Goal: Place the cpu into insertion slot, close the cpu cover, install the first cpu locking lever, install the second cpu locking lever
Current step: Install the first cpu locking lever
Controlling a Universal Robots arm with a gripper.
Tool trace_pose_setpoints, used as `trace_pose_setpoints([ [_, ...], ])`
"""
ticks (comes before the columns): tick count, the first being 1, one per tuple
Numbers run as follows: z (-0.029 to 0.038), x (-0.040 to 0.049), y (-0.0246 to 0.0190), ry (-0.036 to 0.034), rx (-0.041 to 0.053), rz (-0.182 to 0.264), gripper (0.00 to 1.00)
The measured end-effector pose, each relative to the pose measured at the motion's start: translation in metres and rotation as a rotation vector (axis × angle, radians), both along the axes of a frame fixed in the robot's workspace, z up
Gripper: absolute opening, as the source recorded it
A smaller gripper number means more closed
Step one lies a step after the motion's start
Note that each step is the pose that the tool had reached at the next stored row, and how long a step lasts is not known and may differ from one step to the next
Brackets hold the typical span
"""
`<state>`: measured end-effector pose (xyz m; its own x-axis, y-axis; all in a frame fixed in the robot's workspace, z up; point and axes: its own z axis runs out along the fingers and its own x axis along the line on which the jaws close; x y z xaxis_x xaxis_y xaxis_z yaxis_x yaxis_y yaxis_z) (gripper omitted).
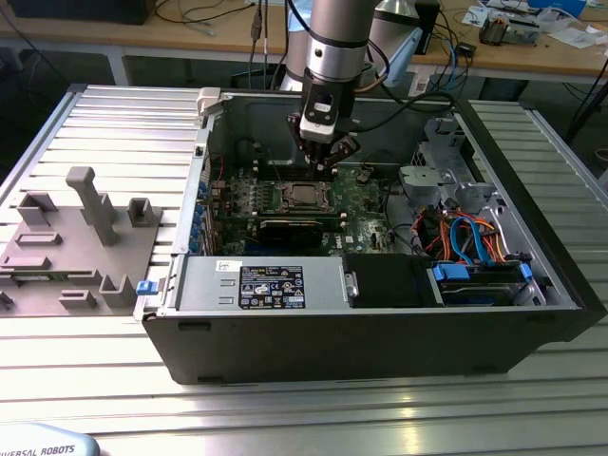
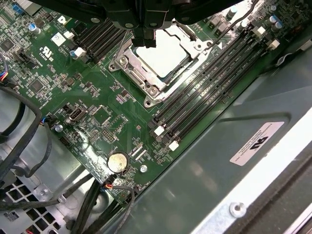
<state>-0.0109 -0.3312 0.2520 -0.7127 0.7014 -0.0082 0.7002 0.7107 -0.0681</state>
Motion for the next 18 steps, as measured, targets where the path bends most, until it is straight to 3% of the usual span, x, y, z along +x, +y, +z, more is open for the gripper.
trace_pose_setpoints([
  [18,0.0000,0.0000,0.0000,0.0000,-0.0001,0.030,0.11],
])
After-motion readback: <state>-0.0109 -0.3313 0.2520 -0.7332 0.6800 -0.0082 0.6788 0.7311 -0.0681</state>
